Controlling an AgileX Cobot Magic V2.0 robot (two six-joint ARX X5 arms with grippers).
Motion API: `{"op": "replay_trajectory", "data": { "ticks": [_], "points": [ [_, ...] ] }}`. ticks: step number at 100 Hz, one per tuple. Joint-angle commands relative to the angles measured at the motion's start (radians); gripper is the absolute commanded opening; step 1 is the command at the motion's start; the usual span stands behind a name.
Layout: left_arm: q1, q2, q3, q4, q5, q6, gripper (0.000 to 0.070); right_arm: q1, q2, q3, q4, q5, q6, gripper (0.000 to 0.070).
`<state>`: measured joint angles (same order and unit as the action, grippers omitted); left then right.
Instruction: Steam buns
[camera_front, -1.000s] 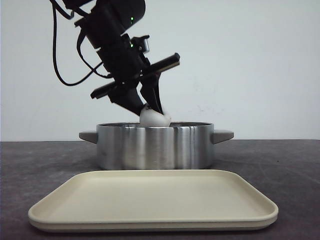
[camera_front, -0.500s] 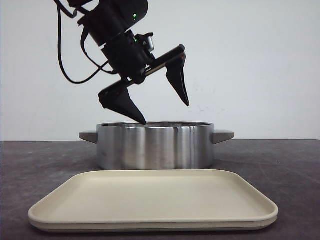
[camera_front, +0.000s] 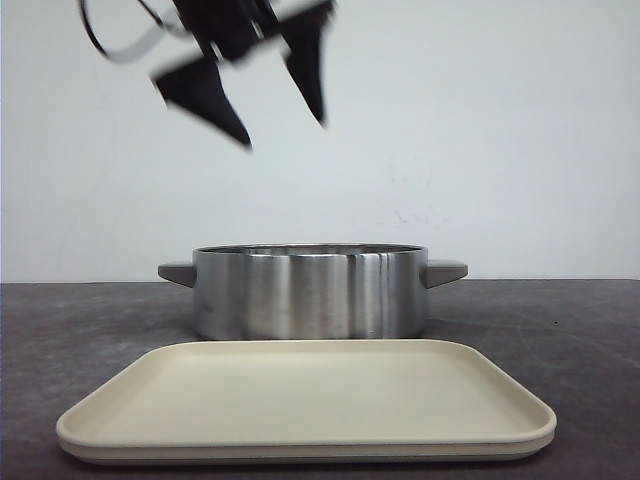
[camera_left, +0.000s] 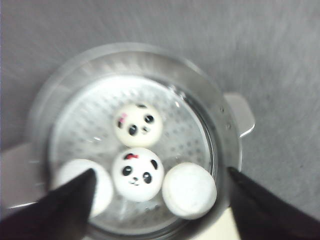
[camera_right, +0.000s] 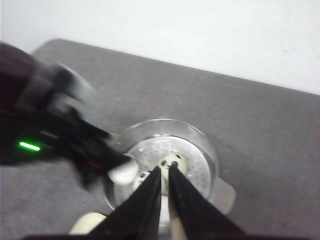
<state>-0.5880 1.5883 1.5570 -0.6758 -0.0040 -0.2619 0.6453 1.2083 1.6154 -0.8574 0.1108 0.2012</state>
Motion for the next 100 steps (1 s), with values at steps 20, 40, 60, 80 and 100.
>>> {"op": "replay_trajectory", "data": {
  "ticks": [20,40,60,80,100],
  "points": [
    [0.019,-0.241,0.010,-0.095,-0.071,0.078,0.0252,0.008,0.006,-0.093,0.013,0.026,-0.025,0.0017],
    [0.030,-0.431,-0.012,-0.140,-0.109,0.079,0.0096,0.040,-0.011,-0.244,0.155,0.030,-0.025,0.0017],
    [0.032,-0.610,-0.098,-0.169,-0.167,0.086,0.0000,0.105,-0.043,-0.425,0.375,0.039,-0.025,0.0017],
    [0.032,-0.813,-0.290,-0.130,-0.173,0.083,0.0000,0.172,-0.054,-0.547,0.533,0.127,-0.025,0.0017],
    [0.032,-0.984,-0.466,-0.058,-0.198,0.029,0.0000,0.201,-0.054,-0.591,0.681,0.134,-0.026,0.0017]
  ]
}}
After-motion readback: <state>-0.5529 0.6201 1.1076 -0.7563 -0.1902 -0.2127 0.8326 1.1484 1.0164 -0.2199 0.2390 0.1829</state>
